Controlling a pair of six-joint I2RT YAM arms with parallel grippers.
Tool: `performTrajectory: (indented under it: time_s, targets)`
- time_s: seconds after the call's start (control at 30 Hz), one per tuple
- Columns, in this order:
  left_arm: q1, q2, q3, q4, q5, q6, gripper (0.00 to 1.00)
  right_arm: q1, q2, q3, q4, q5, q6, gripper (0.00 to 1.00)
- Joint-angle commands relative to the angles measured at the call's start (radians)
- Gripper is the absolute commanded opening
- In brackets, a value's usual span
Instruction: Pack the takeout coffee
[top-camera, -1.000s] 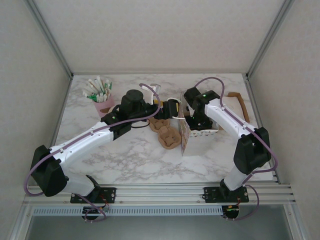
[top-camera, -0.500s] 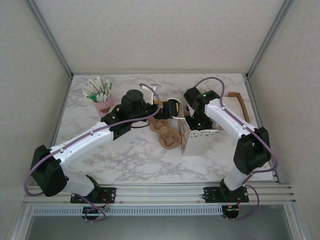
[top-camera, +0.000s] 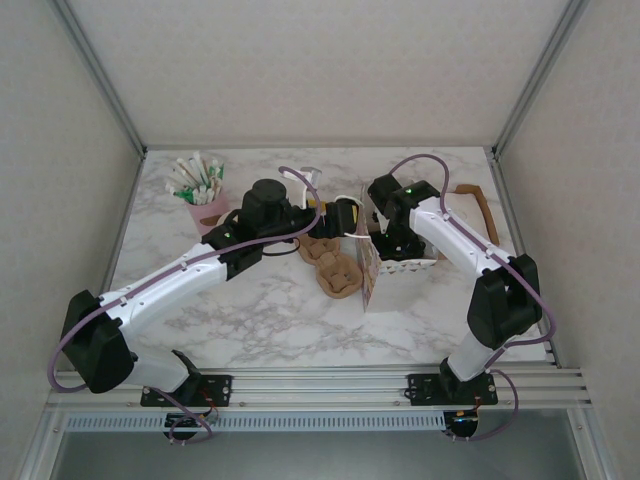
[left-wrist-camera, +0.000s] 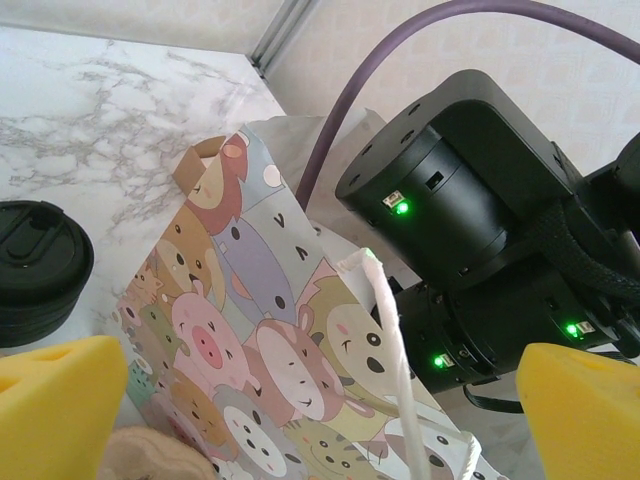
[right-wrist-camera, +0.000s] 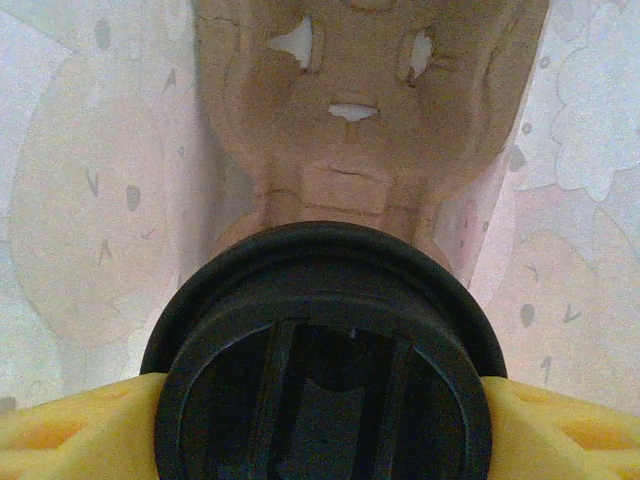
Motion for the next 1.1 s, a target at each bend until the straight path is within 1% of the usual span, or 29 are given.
performTrajectory:
  time_s: [0.0,1.07]
  targets:
    - [-0.008,-0.005,-0.008,0.034,-0.018,-0.007,1.00,0.000,-0.015,-0.022,-0.011,-0.025,0.006,0.76]
    - [-0.008,-0.004,-0.004,0.033,-0.020,-0.007,1.00,0.003,-0.021,-0.022,-0.023,-0.036,0.009,0.78]
